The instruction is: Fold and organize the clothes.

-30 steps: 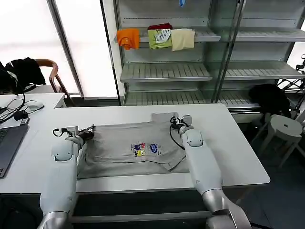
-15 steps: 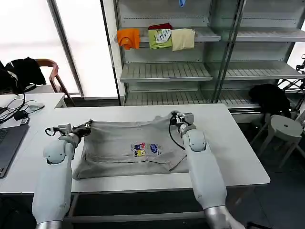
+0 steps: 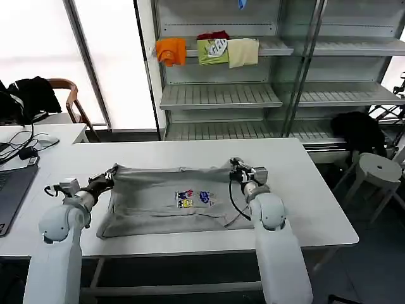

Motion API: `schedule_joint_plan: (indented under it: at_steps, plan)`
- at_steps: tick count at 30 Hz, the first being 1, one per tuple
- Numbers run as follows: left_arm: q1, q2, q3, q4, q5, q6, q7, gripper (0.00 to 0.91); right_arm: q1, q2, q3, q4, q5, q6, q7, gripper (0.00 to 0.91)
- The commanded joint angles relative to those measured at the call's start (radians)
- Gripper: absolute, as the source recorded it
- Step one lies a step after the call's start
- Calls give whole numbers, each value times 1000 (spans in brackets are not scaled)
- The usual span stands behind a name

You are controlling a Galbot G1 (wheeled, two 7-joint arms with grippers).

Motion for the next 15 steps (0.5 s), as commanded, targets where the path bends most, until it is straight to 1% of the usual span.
schedule_joint_plan:
  at_steps: [1, 9, 15]
  plan:
    - [193, 33, -24, -123, -142, -9, 27, 0, -179, -51, 6, 211, 12, -19, -5, 0]
    - [241, 32, -28, -144, -150, -14, 46, 0, -260, -61, 23, 249, -2, -18, -21, 0]
    - [236, 37, -31, -141, -152, -11, 47, 0, -272, -72, 33, 245, -2, -18, -23, 0]
